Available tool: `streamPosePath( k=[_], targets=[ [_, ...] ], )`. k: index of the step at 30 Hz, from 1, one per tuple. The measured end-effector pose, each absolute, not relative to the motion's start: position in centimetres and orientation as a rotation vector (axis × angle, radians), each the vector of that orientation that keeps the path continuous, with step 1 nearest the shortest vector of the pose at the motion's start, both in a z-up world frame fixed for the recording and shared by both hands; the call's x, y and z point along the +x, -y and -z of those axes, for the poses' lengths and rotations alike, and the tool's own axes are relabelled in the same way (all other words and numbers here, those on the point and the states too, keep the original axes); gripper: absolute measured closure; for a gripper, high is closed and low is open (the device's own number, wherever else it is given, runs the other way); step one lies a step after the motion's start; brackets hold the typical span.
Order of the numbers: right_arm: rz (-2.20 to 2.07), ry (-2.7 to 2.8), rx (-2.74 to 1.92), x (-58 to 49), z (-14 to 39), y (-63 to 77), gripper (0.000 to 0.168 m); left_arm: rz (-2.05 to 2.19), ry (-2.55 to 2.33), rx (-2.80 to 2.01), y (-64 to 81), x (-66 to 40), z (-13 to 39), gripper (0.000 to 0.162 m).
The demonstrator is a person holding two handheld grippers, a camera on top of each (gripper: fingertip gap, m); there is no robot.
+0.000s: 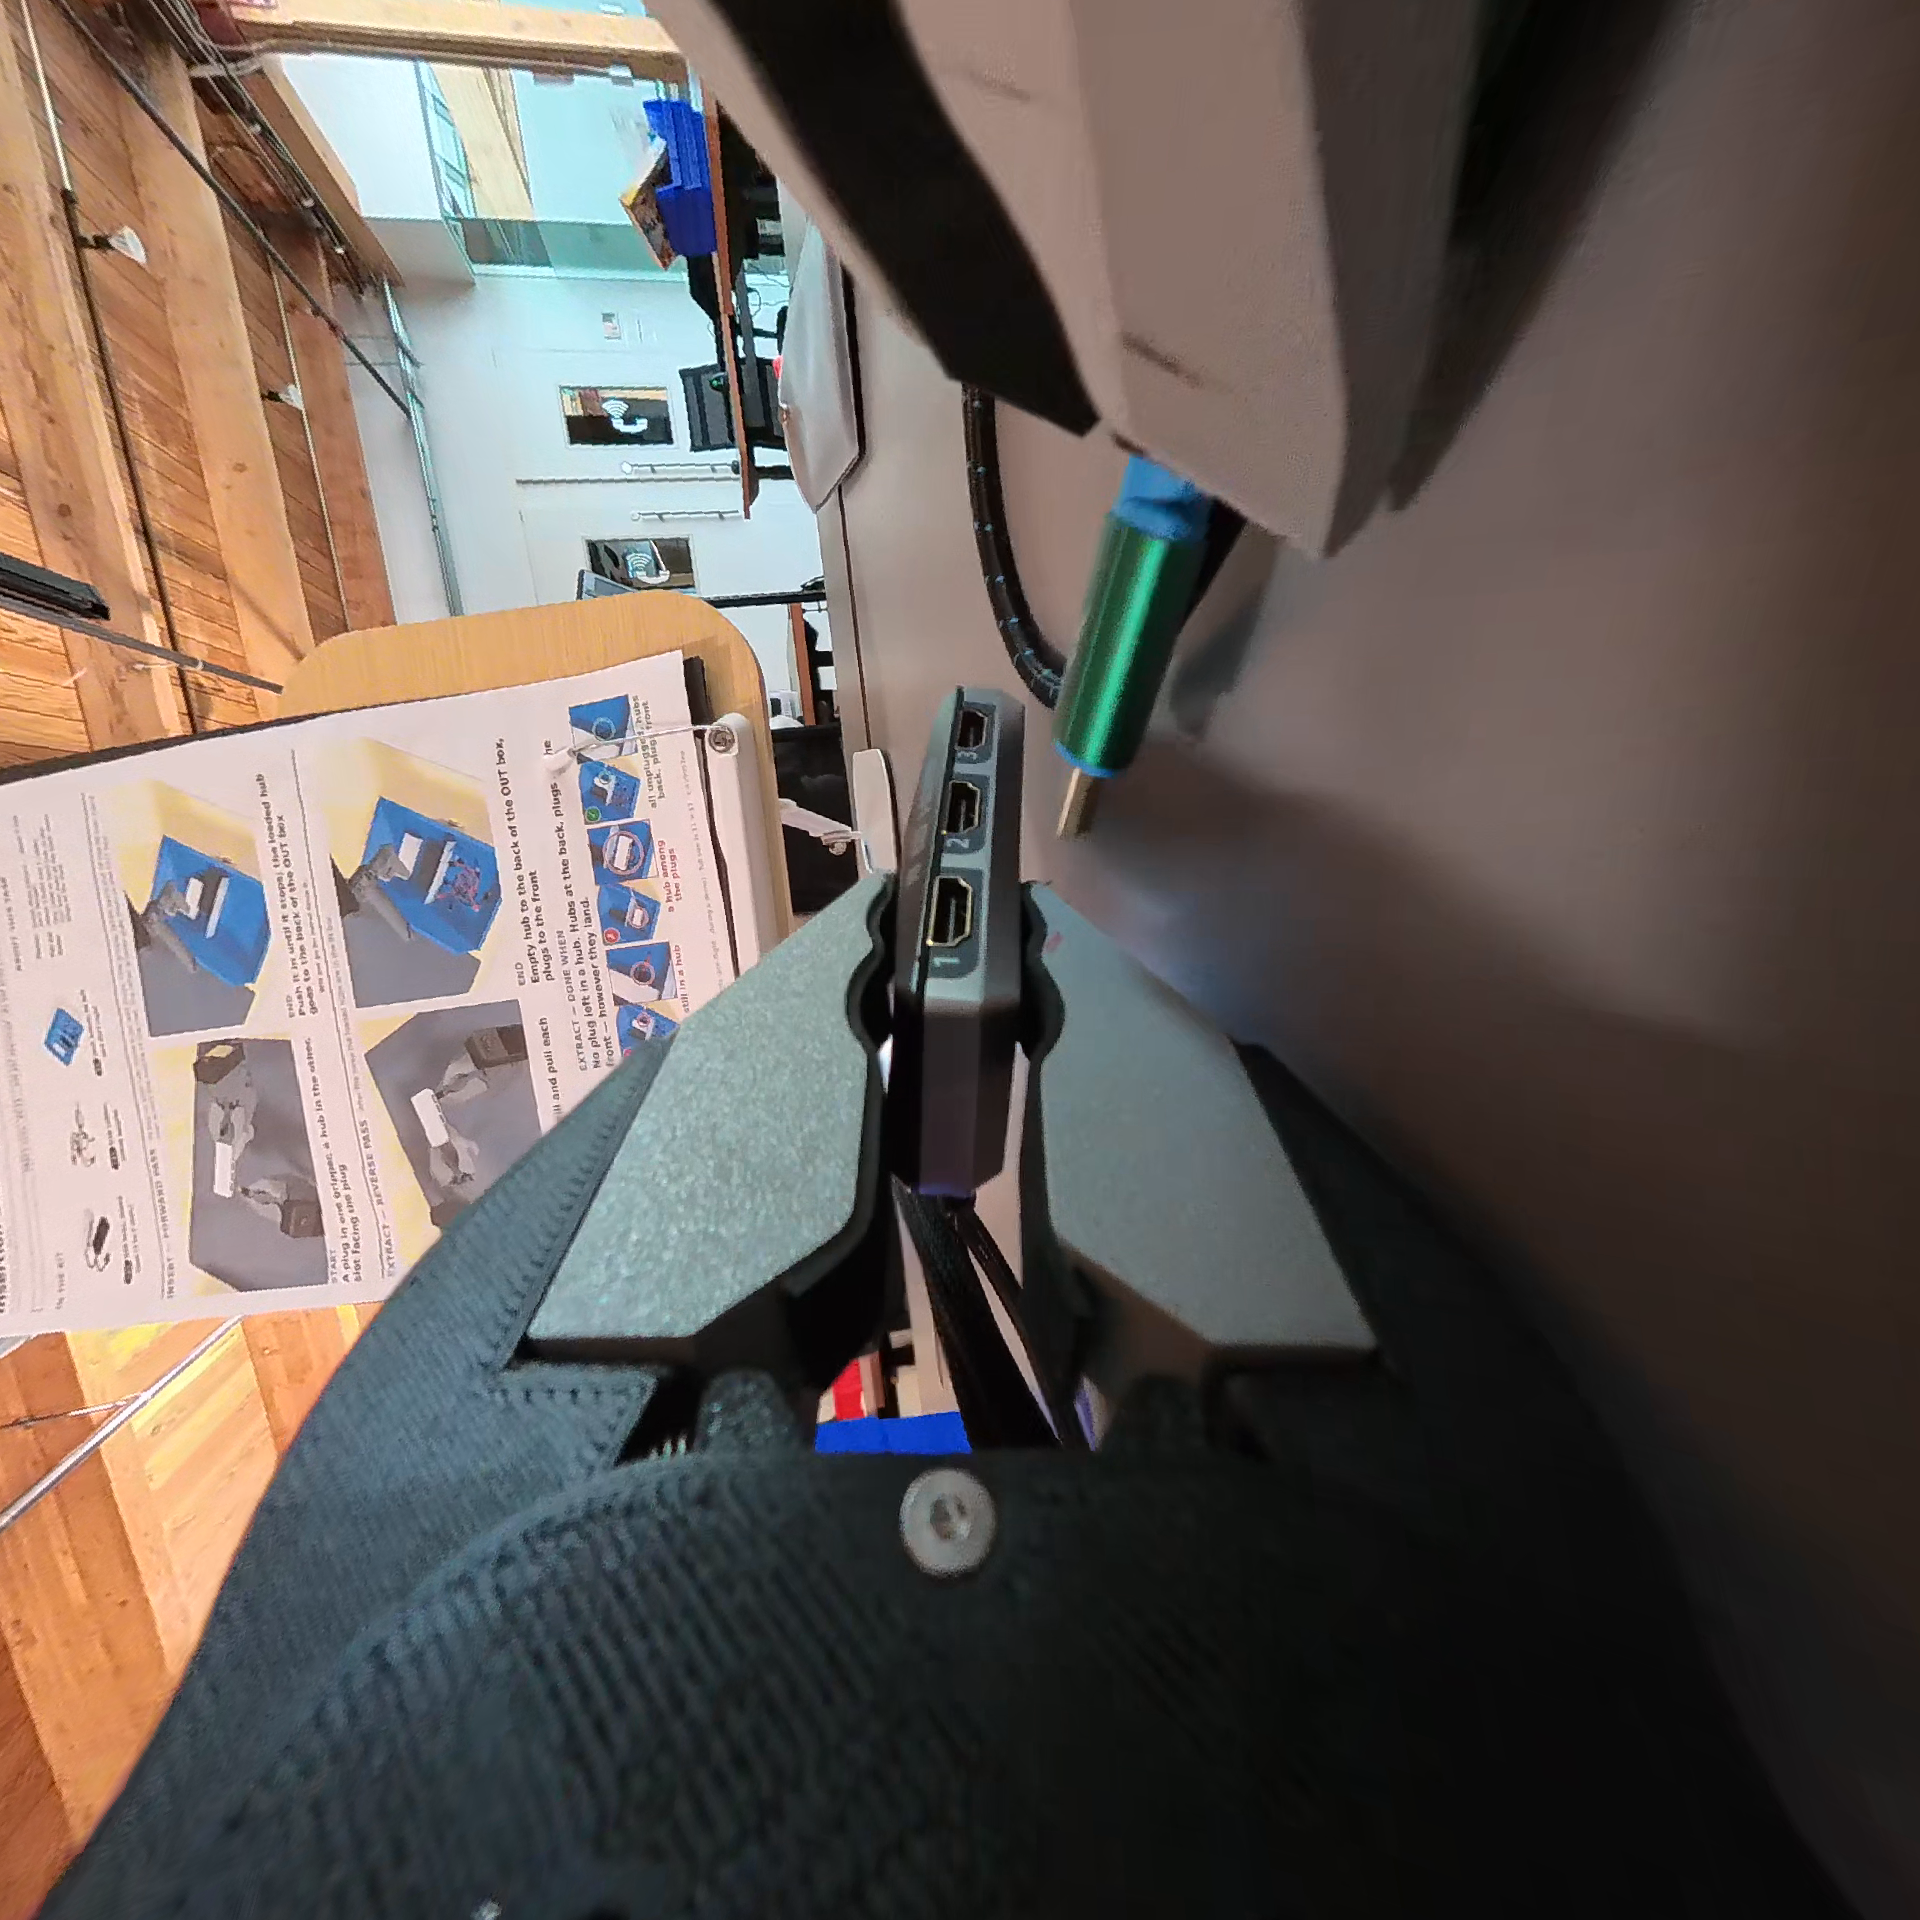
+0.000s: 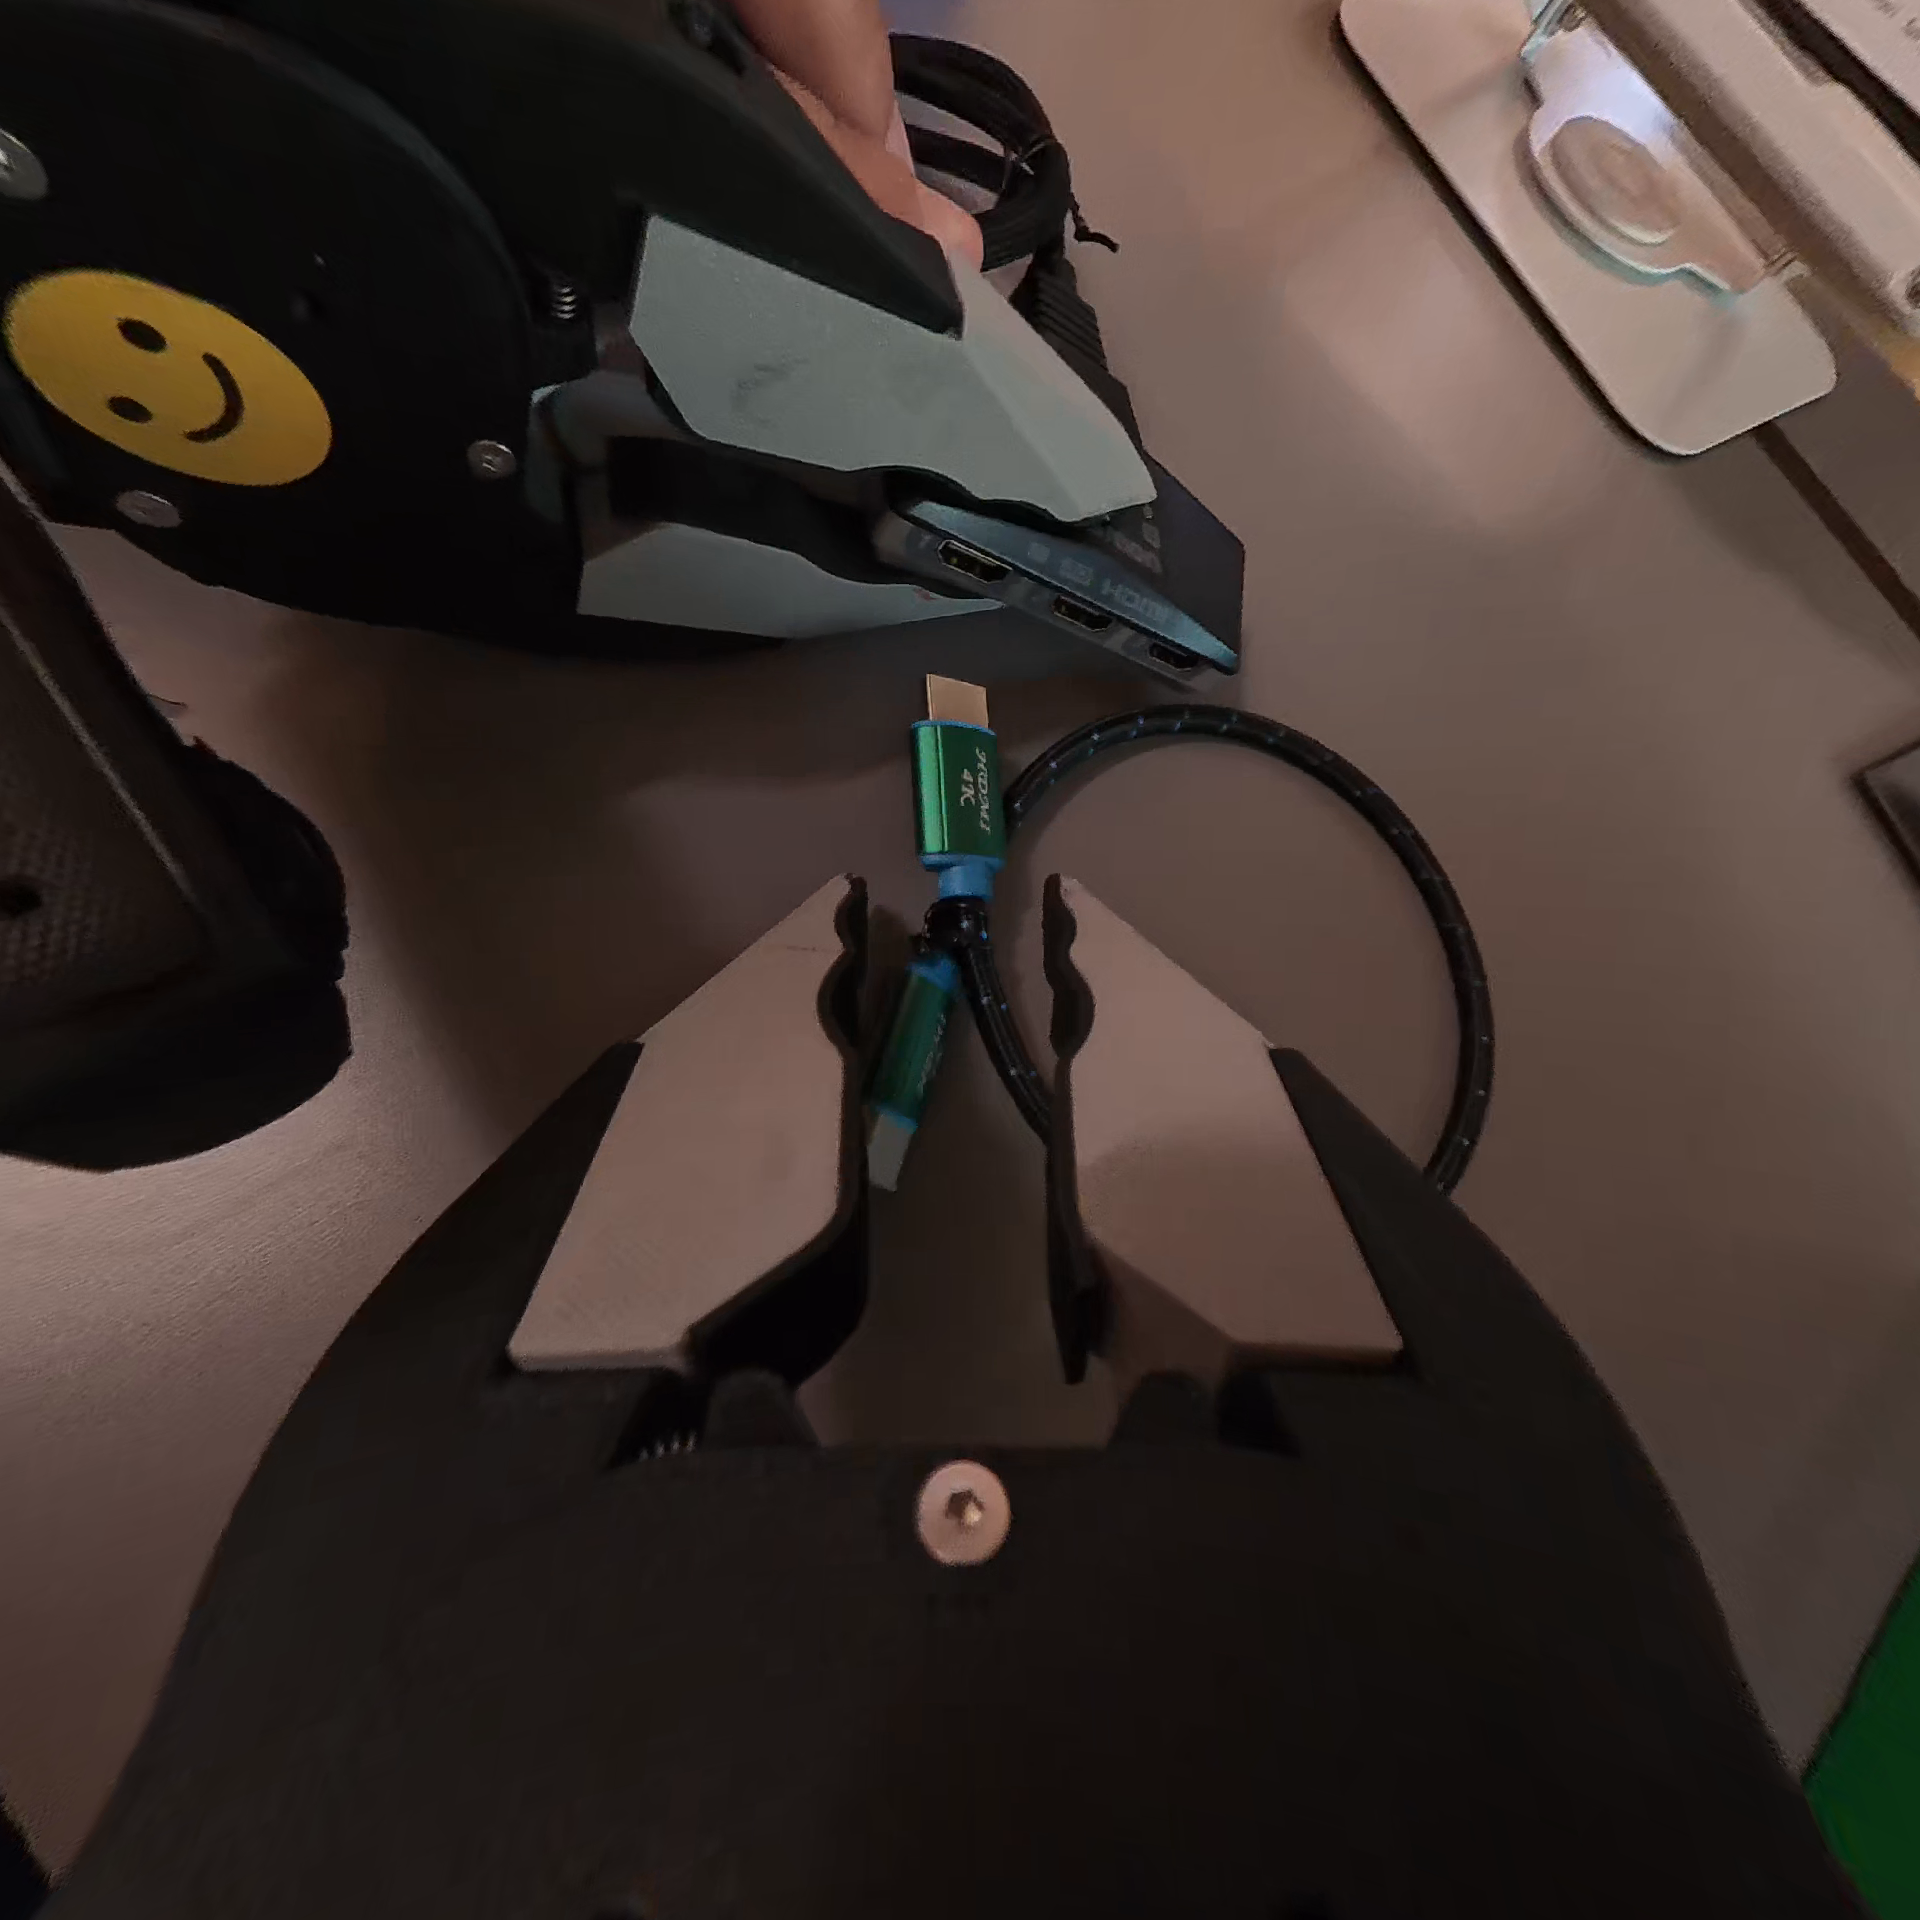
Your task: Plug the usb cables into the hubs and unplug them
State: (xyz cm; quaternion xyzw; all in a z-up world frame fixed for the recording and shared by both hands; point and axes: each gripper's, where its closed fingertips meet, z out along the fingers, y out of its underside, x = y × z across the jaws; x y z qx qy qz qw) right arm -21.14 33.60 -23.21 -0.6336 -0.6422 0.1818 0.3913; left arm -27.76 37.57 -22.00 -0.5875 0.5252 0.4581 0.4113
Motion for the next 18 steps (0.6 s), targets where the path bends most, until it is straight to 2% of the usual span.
streamPosePath(
  k=[7, 18],
  targets=[
    [-0.374, 1.672, -1.559, -22.2, 24.0, -34.2, 0.147, -1.134, -1.320, -1.488, -37.6, -27.7, 22.1, 0.144],
    [-0.949, 1.492, -1.818, -22.0, 22.5, -34.9, 0.148, -1.104, -1.311, -1.505, -37.5, -27.7, 22.1, 0.144]
  ],
)
